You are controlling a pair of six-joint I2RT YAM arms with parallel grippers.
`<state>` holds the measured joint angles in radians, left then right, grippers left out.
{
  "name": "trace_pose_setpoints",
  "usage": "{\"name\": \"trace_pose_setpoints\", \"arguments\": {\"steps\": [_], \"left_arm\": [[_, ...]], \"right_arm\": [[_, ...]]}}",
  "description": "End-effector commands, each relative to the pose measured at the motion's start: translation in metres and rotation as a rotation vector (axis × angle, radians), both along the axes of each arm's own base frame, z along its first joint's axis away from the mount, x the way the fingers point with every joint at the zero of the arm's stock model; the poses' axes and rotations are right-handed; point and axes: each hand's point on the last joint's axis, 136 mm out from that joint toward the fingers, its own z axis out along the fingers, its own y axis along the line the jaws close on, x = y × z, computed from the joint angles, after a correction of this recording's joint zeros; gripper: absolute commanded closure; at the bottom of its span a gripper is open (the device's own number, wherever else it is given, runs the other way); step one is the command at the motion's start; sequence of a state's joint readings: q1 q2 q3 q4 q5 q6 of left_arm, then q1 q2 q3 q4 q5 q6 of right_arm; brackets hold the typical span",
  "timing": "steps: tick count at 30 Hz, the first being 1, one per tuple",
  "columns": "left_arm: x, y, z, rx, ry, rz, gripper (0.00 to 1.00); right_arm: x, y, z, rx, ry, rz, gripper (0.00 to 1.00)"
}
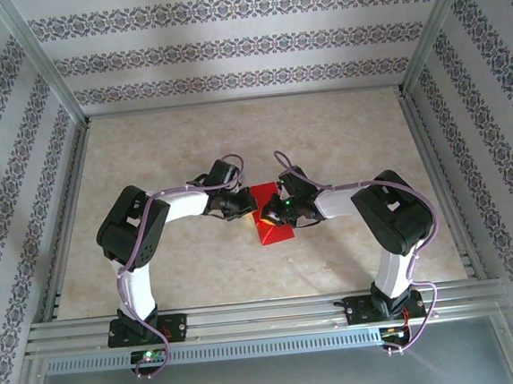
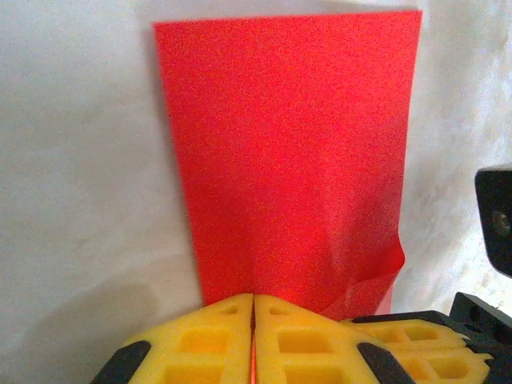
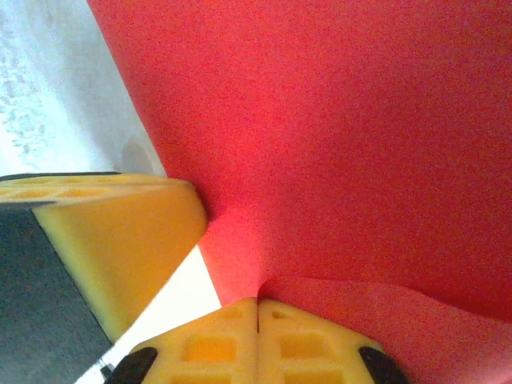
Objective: Fold a paper plane with a square sheet of paper (pick it up from the middle)
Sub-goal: Fold the triangle a second time at the center of the table.
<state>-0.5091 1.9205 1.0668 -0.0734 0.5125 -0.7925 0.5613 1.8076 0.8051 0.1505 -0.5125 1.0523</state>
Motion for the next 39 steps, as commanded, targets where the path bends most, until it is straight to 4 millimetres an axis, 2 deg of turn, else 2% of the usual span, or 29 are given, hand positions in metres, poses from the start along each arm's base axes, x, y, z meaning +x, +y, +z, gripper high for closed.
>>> {"name": "trace_pose_setpoints", "arguments": {"steps": [1, 6, 13, 19, 31, 39], "left_arm": [[0.014, 0.031, 0.022, 0.033, -0.028, 0.086, 0.89], [0.017, 0.046, 0.037, 0.039, -0.061, 0.121, 0.89], [-0.005, 0.048, 0.035, 0.004, -0.035, 0.145, 0.88], [-0.021, 0.042, 0.038, -0.014, -0.024, 0.135, 0.89], [-0.032, 0.004, 0.033, -0.091, 0.000, 0.087, 0.89], [-0.036, -0.012, 0.025, -0.098, 0.015, 0.058, 0.90]], "right_arm": [[-0.004, -0.004, -0.014, -0.055, 0.030, -0.009, 0.92], [-0.004, -0.005, -0.015, -0.061, 0.036, -0.012, 0.85], [-0.006, -0.005, -0.016, -0.067, 0.038, -0.010, 0.69], [-0.007, -0.006, -0.017, -0.072, 0.040, -0.010, 0.63], [-0.008, -0.011, -0.018, -0.065, 0.027, -0.006, 0.70], [-0.010, -0.014, -0.022, -0.074, 0.040, -0.012, 0.85]]}}
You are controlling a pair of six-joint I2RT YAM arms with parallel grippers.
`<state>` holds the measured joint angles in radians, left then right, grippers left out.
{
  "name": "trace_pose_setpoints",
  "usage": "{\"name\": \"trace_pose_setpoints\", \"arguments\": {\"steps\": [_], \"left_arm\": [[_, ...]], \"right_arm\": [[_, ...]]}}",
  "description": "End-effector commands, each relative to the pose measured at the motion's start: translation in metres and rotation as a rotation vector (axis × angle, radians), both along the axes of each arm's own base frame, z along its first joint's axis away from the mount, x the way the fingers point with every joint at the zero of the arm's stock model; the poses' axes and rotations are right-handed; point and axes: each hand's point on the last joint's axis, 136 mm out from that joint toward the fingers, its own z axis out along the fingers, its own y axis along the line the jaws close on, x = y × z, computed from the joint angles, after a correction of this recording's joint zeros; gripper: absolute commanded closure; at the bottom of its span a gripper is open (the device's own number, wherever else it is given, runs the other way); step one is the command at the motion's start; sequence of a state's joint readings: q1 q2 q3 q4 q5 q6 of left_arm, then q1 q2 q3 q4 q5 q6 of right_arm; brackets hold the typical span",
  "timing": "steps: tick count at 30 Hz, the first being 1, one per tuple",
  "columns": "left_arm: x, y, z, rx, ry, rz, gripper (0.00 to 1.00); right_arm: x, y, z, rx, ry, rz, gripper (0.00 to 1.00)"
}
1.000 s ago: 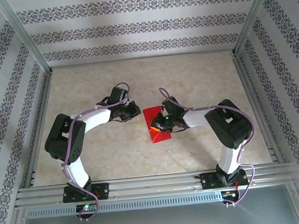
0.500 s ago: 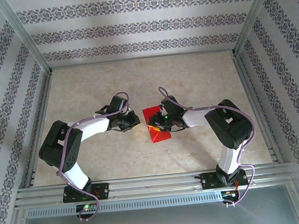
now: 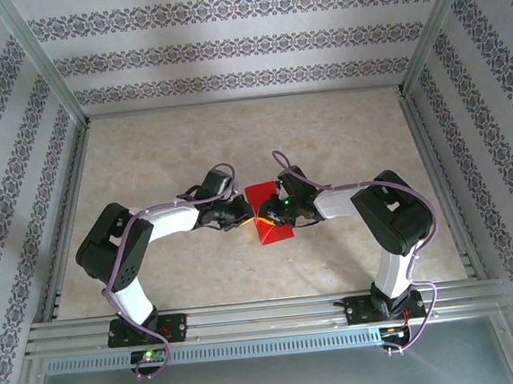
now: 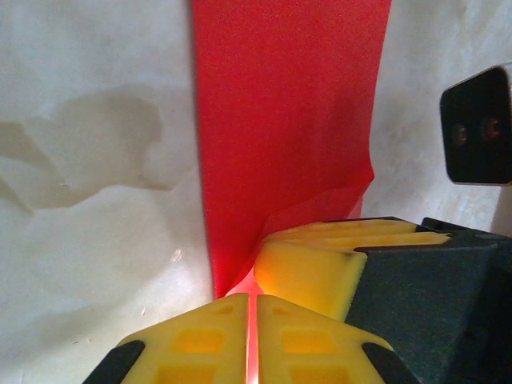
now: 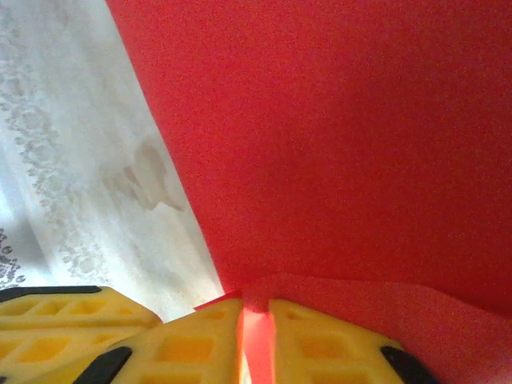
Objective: Fold a paper plane with a square sheet of paper (pick it up from the middle)
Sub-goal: Fold the triangle a second time at the center of the table.
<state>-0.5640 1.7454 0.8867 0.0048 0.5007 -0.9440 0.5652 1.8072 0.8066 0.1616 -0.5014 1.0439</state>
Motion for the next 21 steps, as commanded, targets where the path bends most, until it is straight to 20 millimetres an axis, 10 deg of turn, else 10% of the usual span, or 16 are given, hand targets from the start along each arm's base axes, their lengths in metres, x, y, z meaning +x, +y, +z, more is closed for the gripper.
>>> {"name": "trace_pose_setpoints", "arguments": {"steps": [1, 21], "left_arm": [[0.0044, -0.0130, 0.0043, -0.034, -0.013, -0.010, 0.90], [0.0118, -0.0136, 0.0032, 0.024, -0.039, -0.017, 0.94]], "right_arm": [[-0.0132, -0.0158, -0.0237, -0.073, 0.064, -0.014, 0.87], [-0.0162, -0.0180, -0.0284, -0.084, 0.088, -0.017, 0.98]]}}
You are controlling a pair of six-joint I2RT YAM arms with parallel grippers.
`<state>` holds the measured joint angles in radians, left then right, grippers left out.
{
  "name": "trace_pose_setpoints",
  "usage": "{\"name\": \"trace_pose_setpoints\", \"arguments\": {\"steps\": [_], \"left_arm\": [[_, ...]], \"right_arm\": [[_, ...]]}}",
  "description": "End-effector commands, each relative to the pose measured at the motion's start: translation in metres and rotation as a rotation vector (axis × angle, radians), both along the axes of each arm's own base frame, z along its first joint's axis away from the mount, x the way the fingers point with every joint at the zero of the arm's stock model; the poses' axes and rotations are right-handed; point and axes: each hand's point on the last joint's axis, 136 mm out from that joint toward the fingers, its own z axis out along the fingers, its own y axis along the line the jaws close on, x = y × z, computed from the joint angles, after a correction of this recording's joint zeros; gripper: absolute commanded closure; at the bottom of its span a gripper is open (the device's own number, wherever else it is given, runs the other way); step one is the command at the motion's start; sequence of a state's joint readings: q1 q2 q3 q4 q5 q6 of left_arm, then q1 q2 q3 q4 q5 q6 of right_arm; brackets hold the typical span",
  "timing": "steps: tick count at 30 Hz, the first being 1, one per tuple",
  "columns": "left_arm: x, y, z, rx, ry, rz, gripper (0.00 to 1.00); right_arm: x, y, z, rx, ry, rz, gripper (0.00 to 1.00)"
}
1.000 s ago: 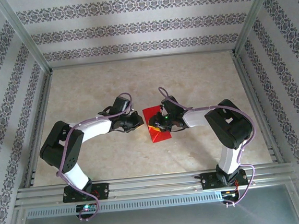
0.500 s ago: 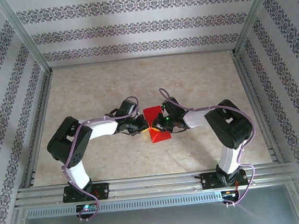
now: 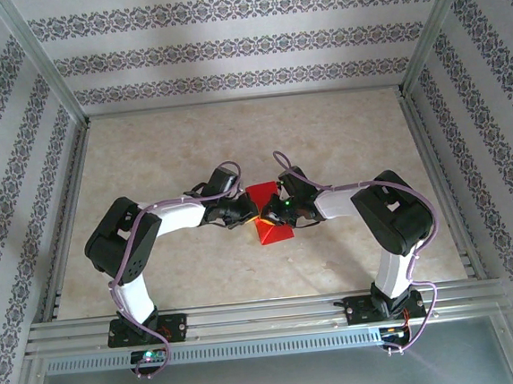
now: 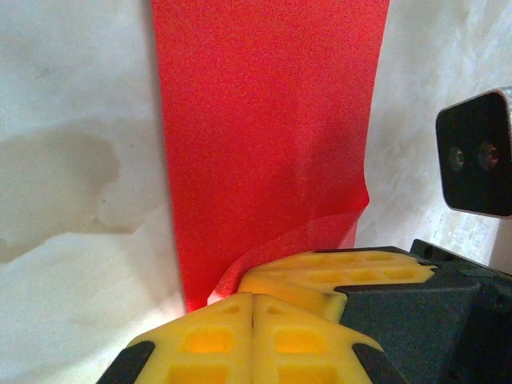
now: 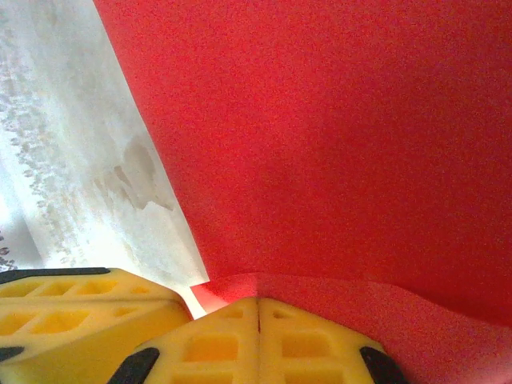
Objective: Fold a paper plane with a square sheet of paper (pick it up from the middle)
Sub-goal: Fold the triangle a second time at the center of the table.
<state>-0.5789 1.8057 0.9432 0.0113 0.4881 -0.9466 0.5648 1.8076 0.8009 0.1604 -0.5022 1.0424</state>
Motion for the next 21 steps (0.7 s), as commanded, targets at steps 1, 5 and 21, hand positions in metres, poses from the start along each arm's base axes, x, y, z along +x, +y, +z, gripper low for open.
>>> {"name": "trace_pose_setpoints", "arguments": {"steps": [1, 5, 21], "left_arm": [[0.001, -0.003, 0.009, 0.014, -0.036, -0.015, 0.95], [0.000, -0.008, 0.005, 0.004, -0.023, -0.030, 0.94], [-0.005, 0.010, -0.028, 0.143, 0.037, -0.018, 1.00]], "right_arm": [[-0.014, -0.017, -0.027, -0.082, 0.085, -0.019, 0.98], [-0.015, -0.016, -0.027, -0.079, 0.086, -0.017, 0.99], [-0.014, -0.014, -0.020, -0.062, 0.073, -0.015, 1.00]]}}
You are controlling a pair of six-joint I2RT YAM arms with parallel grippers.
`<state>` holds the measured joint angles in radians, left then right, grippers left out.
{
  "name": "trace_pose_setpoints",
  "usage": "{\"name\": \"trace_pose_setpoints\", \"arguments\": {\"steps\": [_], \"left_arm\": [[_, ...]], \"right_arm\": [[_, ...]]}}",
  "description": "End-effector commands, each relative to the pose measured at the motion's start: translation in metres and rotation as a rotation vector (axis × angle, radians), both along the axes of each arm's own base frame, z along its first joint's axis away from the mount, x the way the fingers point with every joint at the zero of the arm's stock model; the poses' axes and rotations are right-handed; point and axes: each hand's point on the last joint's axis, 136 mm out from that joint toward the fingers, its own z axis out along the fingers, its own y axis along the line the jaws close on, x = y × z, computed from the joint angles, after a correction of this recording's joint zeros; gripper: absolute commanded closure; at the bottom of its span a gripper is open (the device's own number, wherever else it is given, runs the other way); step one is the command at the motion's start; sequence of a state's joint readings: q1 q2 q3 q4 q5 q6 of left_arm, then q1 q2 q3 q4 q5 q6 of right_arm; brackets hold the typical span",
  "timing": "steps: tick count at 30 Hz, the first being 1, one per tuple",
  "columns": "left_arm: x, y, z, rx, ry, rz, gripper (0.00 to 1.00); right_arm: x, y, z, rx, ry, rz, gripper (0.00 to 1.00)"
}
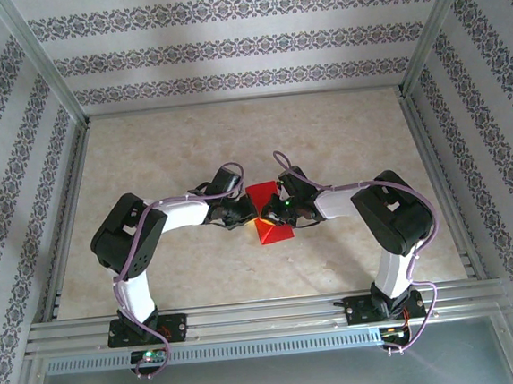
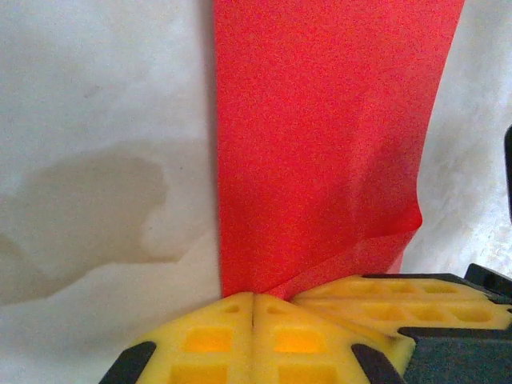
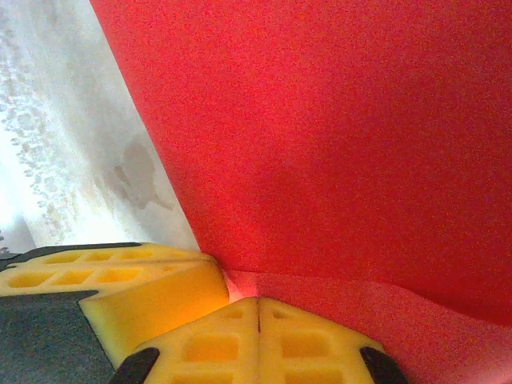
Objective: Fold a paper plane with a square sheet of paper (pick it up from the middle)
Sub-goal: Fold the triangle a second time at the center of the table.
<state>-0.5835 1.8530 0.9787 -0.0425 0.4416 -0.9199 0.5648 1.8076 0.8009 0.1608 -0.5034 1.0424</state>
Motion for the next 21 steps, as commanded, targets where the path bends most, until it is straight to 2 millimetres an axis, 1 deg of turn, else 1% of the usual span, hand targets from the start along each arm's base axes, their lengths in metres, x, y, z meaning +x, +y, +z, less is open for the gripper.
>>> {"name": "trace_pose_setpoints", "arguments": {"steps": [1, 4, 8, 11, 13, 21], "left_arm": [[-0.008, 0.006, -0.012, 0.080, 0.025, -0.019, 1.00], [-0.010, 0.010, -0.017, 0.106, 0.040, -0.026, 1.00], [-0.016, 0.017, -0.024, 0.157, 0.075, -0.045, 1.00], [-0.018, 0.019, -0.027, 0.181, 0.082, -0.061, 1.00], [-0.018, 0.020, -0.028, 0.192, 0.085, -0.066, 1.00], [-0.016, 0.018, -0.028, 0.194, 0.083, -0.076, 1.00]], "right_arm": [[-0.013, -0.013, -0.018, -0.055, 0.067, -0.014, 1.00], [-0.008, -0.010, -0.005, -0.019, 0.034, -0.021, 1.00], [0.002, -0.002, 0.030, 0.042, -0.054, -0.018, 0.99], [0.005, -0.003, 0.045, 0.049, -0.105, -0.009, 0.98], [0.003, -0.008, 0.043, 0.020, -0.111, -0.004, 0.98], [-0.004, -0.024, 0.015, -0.055, -0.073, -0.009, 0.99]]}}
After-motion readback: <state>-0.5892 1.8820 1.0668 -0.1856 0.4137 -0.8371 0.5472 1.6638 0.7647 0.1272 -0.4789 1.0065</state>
